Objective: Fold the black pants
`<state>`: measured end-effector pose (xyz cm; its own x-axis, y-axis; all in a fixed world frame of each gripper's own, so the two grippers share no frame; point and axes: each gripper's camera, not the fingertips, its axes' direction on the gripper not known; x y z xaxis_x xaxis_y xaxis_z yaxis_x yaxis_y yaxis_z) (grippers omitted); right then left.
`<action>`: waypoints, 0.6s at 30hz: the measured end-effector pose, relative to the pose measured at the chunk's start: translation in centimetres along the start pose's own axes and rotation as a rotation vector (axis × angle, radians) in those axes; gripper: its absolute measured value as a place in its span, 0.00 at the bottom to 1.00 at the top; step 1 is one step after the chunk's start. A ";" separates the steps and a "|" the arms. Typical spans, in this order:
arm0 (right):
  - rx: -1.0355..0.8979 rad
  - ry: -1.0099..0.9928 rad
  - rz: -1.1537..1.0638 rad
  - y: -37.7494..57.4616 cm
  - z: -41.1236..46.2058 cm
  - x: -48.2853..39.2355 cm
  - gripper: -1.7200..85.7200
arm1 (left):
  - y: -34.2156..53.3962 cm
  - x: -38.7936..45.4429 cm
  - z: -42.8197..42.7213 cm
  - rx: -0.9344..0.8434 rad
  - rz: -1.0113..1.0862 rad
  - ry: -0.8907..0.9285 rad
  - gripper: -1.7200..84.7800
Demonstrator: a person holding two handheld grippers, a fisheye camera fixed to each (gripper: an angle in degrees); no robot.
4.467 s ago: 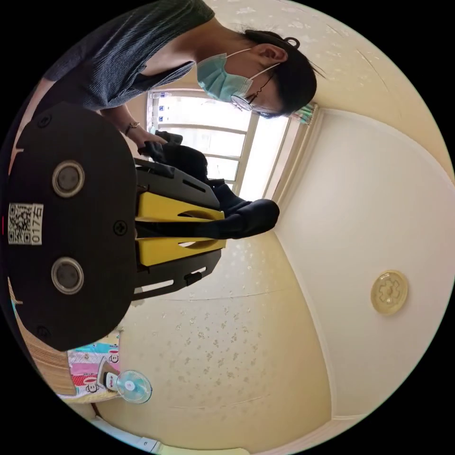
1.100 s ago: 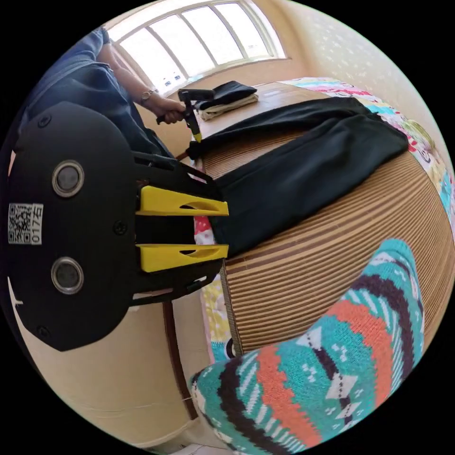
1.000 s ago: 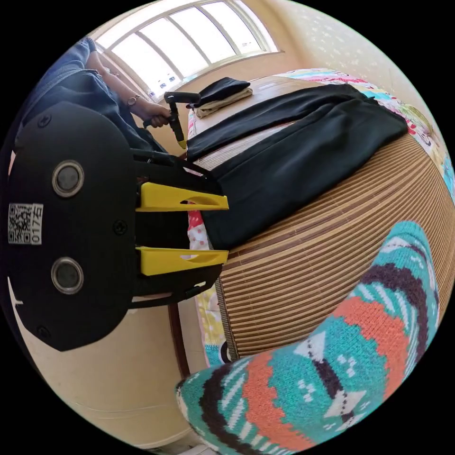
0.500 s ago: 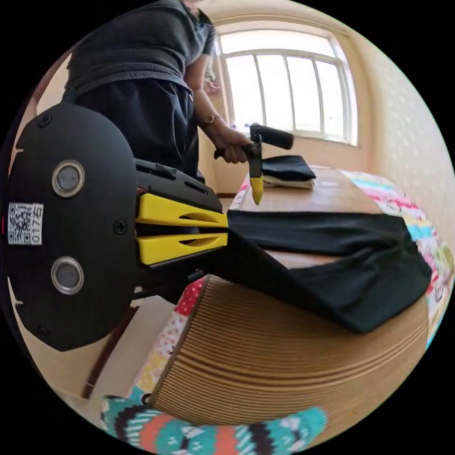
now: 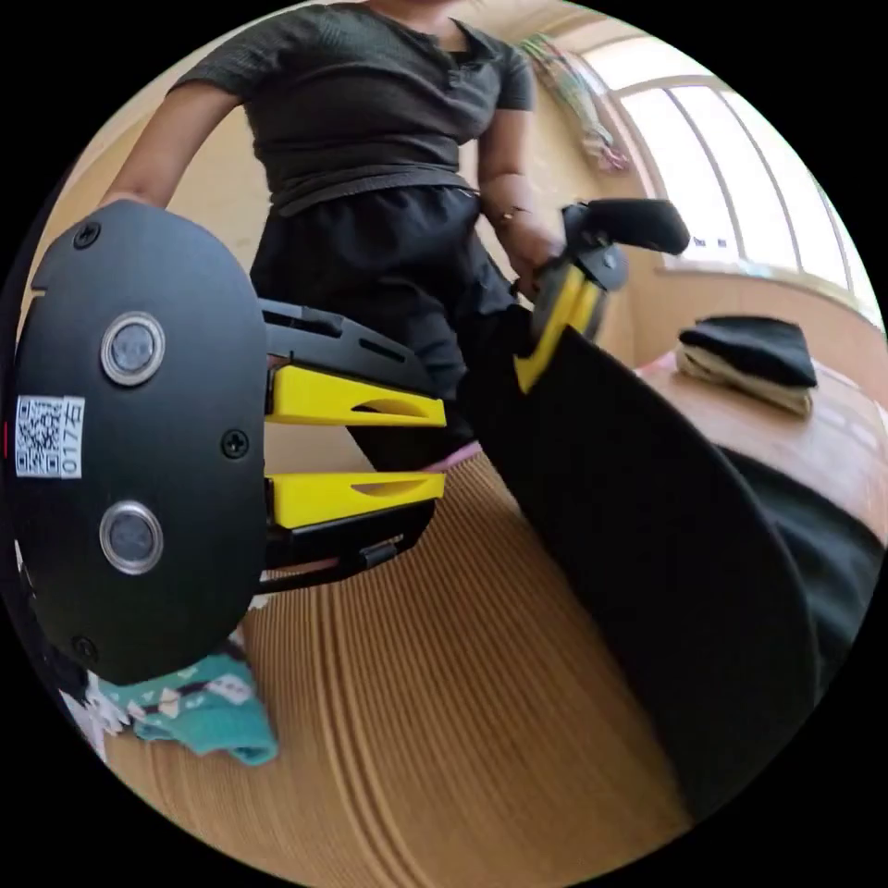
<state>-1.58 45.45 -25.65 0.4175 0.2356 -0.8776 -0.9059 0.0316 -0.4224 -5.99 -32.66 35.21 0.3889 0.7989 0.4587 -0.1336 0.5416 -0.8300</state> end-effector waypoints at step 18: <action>1.109 0.713 0.606 -22.5 -17.9 -0.9 0.06 | 7.5 -10.4 2.9 0.193 -0.168 0.347 0.02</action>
<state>19.68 27.10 -19.39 -0.3953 -0.0280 -0.9181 -0.4035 0.9032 0.1462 -13.70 -36.11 25.16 0.6988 0.5780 0.4214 -0.1971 0.7219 -0.6633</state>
